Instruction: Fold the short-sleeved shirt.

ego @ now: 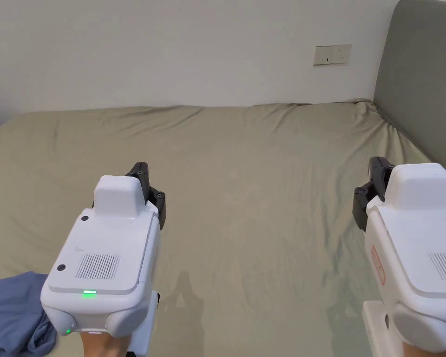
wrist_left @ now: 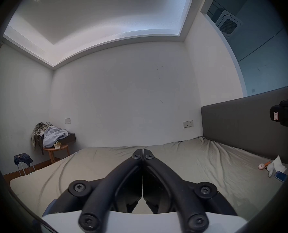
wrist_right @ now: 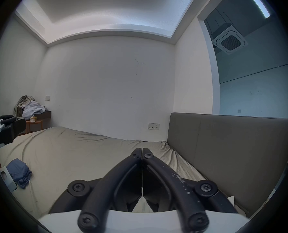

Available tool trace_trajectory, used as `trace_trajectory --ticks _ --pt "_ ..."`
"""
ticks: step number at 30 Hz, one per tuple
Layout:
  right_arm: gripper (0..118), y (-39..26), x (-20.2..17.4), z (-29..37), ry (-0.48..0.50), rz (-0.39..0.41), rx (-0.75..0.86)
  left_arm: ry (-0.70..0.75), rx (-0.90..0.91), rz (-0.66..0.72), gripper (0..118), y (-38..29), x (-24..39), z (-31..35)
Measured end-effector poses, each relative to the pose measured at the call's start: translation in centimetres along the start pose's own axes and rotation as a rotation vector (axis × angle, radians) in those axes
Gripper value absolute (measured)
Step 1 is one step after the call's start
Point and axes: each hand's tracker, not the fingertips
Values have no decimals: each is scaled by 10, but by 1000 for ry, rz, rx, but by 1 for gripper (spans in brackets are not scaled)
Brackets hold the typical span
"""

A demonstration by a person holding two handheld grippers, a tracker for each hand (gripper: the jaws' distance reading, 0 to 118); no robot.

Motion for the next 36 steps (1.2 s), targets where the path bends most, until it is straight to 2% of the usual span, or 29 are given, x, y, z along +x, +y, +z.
trace_trajectory --ticks 36 --pt "2 3 0 1 -3 18 4 -5 -18 44 0 -4 -6 -2"
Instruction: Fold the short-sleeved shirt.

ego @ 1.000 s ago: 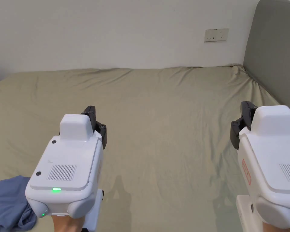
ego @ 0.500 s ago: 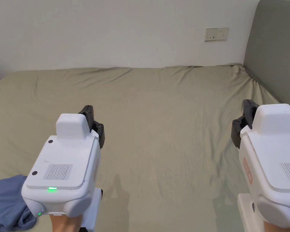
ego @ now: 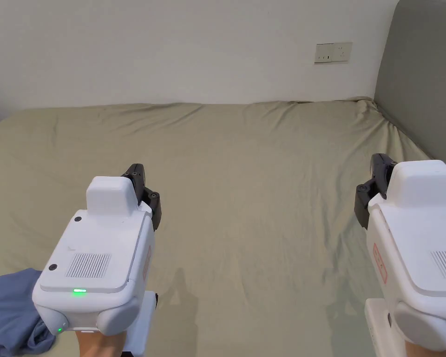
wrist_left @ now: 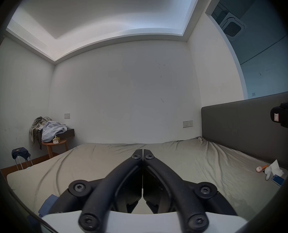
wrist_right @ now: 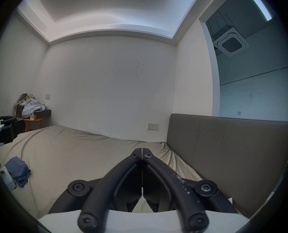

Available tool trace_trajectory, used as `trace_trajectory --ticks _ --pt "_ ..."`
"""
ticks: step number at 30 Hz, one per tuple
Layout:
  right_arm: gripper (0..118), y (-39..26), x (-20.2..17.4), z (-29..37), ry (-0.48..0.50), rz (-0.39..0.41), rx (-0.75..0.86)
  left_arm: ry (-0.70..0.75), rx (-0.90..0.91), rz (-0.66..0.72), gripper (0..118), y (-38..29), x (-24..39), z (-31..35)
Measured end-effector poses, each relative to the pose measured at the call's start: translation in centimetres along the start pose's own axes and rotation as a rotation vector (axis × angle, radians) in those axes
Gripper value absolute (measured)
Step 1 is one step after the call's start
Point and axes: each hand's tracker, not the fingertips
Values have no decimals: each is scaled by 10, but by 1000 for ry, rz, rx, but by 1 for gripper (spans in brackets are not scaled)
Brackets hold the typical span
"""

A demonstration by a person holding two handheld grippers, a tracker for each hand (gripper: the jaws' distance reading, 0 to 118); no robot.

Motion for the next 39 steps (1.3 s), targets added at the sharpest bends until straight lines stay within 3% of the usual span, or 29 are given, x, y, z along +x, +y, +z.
trace_trajectory --ticks 39 --pt "2 3 -5 0 2 17 9 3 5 -12 0 -2 -5 0"
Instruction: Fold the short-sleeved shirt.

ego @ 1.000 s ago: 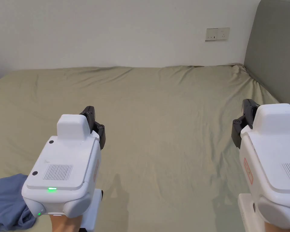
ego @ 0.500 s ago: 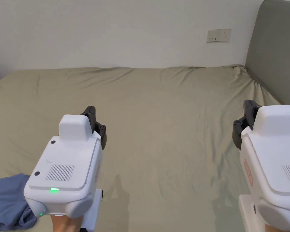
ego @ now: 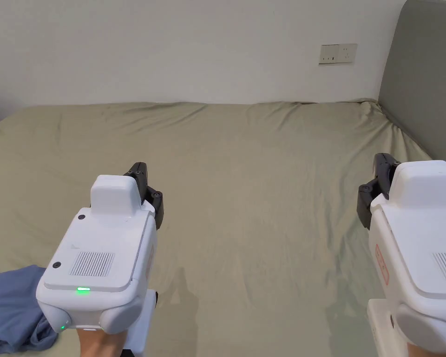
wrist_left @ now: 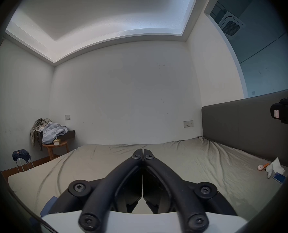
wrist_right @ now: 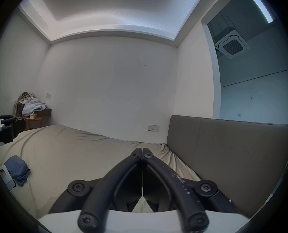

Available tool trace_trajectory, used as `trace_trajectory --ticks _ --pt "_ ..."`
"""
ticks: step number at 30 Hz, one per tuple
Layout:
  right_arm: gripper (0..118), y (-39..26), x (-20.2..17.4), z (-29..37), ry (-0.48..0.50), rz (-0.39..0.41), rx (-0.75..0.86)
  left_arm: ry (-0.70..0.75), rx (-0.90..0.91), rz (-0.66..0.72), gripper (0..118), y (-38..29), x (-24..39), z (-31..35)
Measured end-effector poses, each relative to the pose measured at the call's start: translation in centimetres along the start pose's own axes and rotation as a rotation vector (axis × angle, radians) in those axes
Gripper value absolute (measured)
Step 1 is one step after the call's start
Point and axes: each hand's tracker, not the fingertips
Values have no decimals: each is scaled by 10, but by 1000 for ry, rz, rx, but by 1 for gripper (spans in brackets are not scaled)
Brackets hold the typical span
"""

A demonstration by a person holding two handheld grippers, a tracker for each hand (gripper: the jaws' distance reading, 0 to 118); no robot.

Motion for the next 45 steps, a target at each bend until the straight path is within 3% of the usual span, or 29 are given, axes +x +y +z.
trace_trajectory --ticks 10,11,13,15,18,19,20,21,22,23,45 --pt "3 -1 -1 -1 -9 1 -11 9 -12 5 0 -4 -3 -2" --pt "6 -2 -1 -2 -8 0 -12 9 -13 7 5 -5 -3 -3" --pt "16 -3 -1 -3 -7 -1 -19 10 -19 15 23 -5 -5 -3" --pt "35 -4 -1 -5 -3 -2 -28 1 -29 25 63 -4 -6 -5" --pt "46 -5 -2 -5 -1 -6 -36 -5 -49 21 83 -5 -7 -8" --pt "60 -6 -2 -7 1 -5 -43 1 -50 18 100 -6 -6 -9" --pt "82 -6 -2 -7 1 -5 -47 6 -45 15 115 -7 -6 -9" --pt "100 -7 -3 -7 0 -5 -47 9 -41 13 118 -8 -6 -9" --pt "114 -7 -3 -7 -3 -4 -43 15 -33 13 118 -8 -6 -8" --pt "118 -7 -4 -6 6 -7 -30 16 -34 14 118 -8 -6 -8" --pt "118 -4 -3 -5 -14 -11 -26 21 -20 4 118 -6 -4 -5"
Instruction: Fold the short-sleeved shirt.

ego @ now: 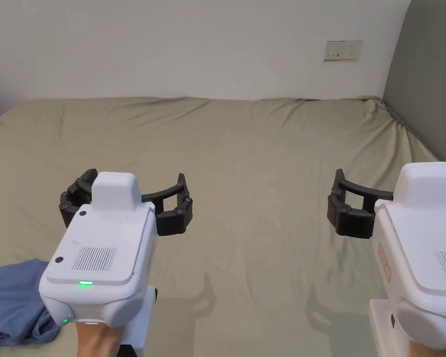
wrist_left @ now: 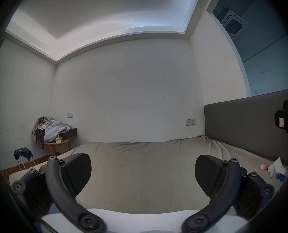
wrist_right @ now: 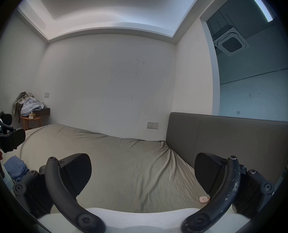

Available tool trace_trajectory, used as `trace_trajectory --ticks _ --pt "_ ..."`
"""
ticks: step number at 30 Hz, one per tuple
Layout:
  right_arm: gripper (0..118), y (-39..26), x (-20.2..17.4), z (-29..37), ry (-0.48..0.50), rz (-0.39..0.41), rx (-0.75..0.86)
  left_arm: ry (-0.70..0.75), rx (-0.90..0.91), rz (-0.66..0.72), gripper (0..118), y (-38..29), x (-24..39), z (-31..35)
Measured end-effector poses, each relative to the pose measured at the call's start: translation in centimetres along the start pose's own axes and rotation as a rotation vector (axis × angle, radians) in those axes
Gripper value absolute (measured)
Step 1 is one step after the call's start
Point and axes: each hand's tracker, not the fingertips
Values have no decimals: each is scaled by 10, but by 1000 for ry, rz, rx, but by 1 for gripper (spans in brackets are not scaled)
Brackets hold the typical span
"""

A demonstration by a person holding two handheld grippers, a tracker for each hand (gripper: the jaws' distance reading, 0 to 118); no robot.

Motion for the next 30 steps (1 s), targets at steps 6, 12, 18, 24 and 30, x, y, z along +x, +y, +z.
trace_trajectory --ticks 6,12,18,24,30 --pt "118 1 2 1 2 -12 3 0 1 6 118 0 -1 1" --pt "118 2 1 2 2 -7 5 3 0 17 118 1 -3 2" --pt "118 2 1 3 2 0 6 5 0 15 118 2 -5 3" --pt "118 2 0 3 -1 -1 9 6 -1 12 118 1 -6 3" --pt "118 3 0 3 3 3 9 6 0 11 118 1 -6 3"
